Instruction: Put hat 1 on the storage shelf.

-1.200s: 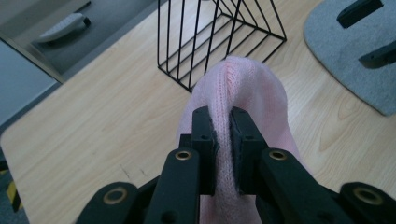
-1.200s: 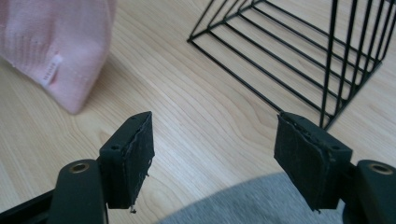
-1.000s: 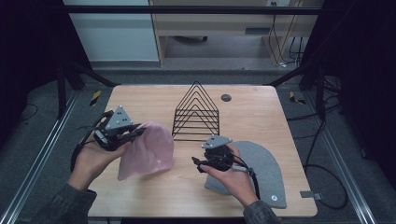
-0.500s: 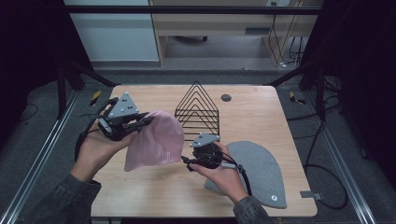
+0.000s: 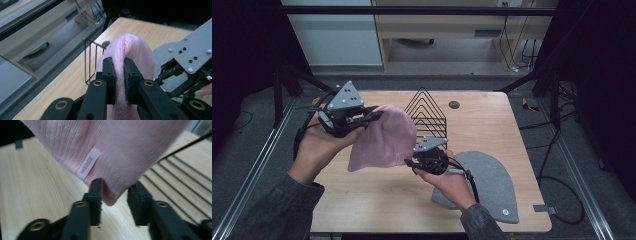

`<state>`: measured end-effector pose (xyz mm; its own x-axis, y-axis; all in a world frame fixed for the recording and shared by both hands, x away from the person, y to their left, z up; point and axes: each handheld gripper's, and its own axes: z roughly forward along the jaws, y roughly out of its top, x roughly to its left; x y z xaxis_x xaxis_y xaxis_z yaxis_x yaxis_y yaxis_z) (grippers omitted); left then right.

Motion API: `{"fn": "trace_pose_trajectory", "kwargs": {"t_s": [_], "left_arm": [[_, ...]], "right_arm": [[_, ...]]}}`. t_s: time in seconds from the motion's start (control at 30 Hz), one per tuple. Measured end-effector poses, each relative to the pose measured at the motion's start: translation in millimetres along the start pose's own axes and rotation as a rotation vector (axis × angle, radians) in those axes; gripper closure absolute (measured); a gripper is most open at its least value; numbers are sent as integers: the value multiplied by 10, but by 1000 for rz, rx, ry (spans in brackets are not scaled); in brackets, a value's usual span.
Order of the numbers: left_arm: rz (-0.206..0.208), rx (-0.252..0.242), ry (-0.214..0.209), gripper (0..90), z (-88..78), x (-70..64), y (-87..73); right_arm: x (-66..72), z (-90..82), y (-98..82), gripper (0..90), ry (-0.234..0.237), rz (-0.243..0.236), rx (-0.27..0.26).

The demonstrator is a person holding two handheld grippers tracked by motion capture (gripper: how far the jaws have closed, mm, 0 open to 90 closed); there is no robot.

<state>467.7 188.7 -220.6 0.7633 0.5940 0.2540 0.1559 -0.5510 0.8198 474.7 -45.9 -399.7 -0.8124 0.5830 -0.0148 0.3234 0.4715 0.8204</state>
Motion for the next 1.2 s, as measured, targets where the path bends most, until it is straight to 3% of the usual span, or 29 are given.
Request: {"fn": "trace_pose_trajectory", "kwargs": {"t_s": [0.03,0.13,0.27,0.43,0.8,0.9,0.97,1.03,1.2], "left_arm": [[-15,-14,-5,817,-29,56,34],[-45,-40,-8,817,-38,124,66],[-58,-51,-10,816,-34,201,97],[-74,-78,-18,812,44,334,169],[-94,-112,-61,806,444,706,528],[-112,-91,-92,805,630,794,656],[-107,-73,-88,805,742,830,731],[-114,-61,-90,805,889,889,820],[-145,-75,-92,804,1035,994,935]], "right_arm": [[-38,-57,69,747,19,4,-23],[-81,-135,172,809,39,-10,-41],[-145,-215,251,832,50,-22,-44],[-296,-337,356,840,31,-34,-31],[-732,-587,631,841,-20,-6,-35],[-898,-634,695,842,-27,22,-39],[-983,-653,722,842,-33,32,-35],[-1124,-697,764,843,-29,71,-42],[-1273,-735,797,843,-49,101,-54]]}}
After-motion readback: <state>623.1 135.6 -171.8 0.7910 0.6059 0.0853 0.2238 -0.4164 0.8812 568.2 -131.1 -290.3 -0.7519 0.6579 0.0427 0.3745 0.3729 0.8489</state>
